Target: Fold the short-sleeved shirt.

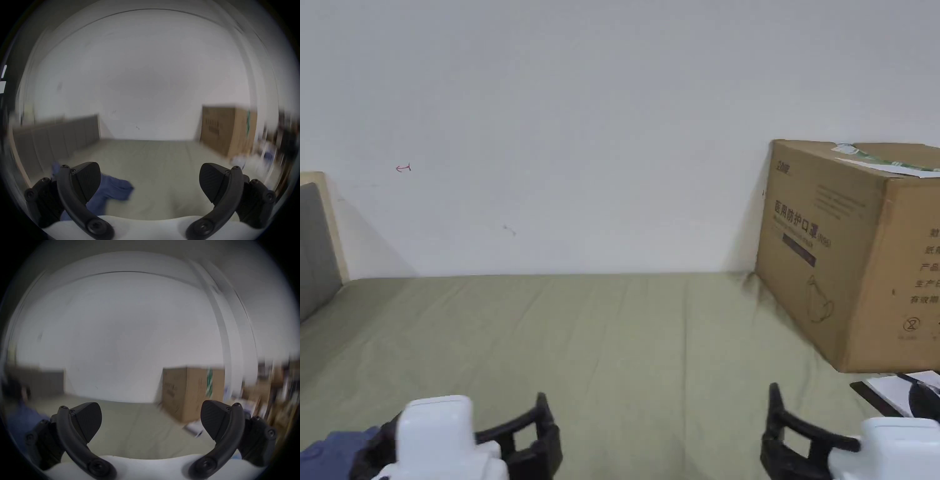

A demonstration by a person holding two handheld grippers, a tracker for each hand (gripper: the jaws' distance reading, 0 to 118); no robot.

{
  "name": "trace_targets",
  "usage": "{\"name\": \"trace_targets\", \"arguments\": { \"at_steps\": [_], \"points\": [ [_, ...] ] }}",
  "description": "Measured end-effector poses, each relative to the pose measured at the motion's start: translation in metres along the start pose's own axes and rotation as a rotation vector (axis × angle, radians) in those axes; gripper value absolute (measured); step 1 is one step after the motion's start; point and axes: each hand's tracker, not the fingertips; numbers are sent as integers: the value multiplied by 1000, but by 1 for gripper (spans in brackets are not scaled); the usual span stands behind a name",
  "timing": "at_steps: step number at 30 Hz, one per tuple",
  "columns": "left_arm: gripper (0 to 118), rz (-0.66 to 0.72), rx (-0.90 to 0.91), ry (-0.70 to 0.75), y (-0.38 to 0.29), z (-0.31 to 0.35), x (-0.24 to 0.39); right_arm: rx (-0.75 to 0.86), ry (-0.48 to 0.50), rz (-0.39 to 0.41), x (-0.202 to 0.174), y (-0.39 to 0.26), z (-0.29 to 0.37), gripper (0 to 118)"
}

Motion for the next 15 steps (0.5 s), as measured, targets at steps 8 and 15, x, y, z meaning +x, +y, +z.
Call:
{"name": "trace_targets", "arguments": {
  "at_steps": [8, 15],
  "points": [
    [118, -291, 174, 72, -6, 15, 1, -42, 133, -157, -11, -5, 11, 118],
    [118, -246, 157, 53, -14, 11, 6, -100, 112, -255, -5, -4, 4, 118]
  ]
}}
